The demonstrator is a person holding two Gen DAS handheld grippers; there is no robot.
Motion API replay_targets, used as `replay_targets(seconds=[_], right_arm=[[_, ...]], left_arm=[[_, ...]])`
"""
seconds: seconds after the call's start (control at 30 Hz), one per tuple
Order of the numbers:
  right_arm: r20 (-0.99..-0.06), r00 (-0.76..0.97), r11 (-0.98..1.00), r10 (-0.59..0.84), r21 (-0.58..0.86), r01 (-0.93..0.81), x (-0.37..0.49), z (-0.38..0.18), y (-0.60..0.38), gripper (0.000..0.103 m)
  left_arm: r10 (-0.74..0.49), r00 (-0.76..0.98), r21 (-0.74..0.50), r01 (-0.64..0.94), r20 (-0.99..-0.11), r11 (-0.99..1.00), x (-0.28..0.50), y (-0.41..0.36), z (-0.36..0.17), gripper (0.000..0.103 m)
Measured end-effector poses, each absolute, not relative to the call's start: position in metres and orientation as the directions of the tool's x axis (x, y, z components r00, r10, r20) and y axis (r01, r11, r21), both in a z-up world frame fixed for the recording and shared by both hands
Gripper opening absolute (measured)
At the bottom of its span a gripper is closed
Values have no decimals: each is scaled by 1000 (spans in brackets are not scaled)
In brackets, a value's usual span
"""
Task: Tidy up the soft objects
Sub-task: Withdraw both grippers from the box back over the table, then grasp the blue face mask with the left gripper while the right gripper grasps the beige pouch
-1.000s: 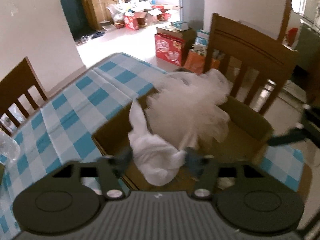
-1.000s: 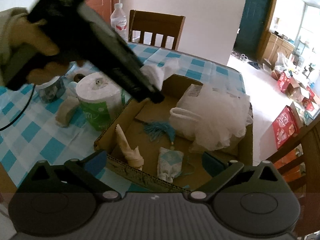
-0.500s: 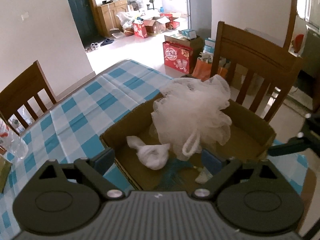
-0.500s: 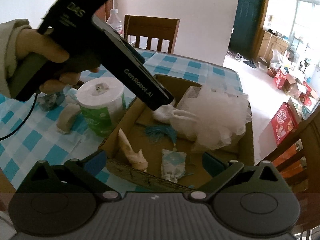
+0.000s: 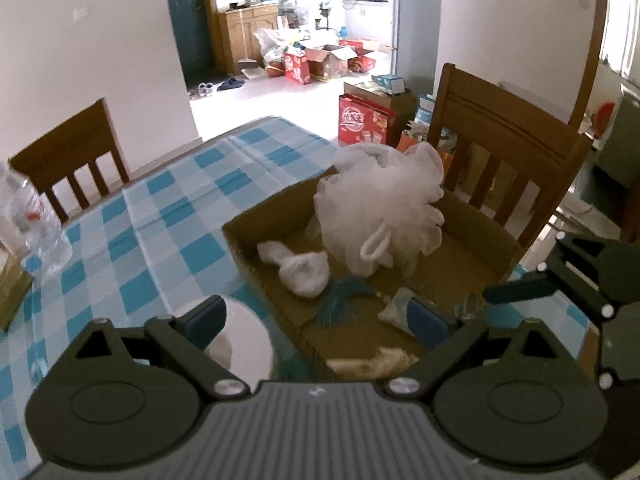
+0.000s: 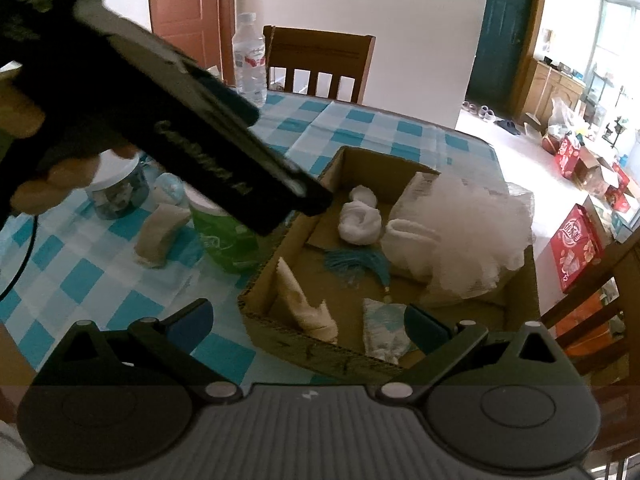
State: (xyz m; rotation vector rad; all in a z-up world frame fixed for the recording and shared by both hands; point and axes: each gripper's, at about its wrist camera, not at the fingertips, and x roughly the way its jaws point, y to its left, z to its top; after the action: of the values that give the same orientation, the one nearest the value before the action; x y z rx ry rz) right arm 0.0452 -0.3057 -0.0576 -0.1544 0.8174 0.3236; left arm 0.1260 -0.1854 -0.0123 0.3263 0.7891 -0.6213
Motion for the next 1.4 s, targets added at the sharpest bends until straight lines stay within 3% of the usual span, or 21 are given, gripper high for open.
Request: replay_targets(seconds=[0.47,1.07,1.27,1.4], right_arm=[[-751,630,954,197,-1,-300,41,-57,-258,103],[-768,622,960,153,-33,-277,47,-58,-134,103],[-781,603,948,161,-46,-314,59,-70,-111,101],[-795,577,936,185,-37,-350,72,-91,-103,93]], left_arm=[[-308,608,87,531,-732,843,84,-91,-17,97],[-254,610,77,463,-750,883,96,49,-30,97],[-227,617,72,421,-753,904,105,66,-36,97],[-216,600,54,399,-770,915,113,72,-40,97]])
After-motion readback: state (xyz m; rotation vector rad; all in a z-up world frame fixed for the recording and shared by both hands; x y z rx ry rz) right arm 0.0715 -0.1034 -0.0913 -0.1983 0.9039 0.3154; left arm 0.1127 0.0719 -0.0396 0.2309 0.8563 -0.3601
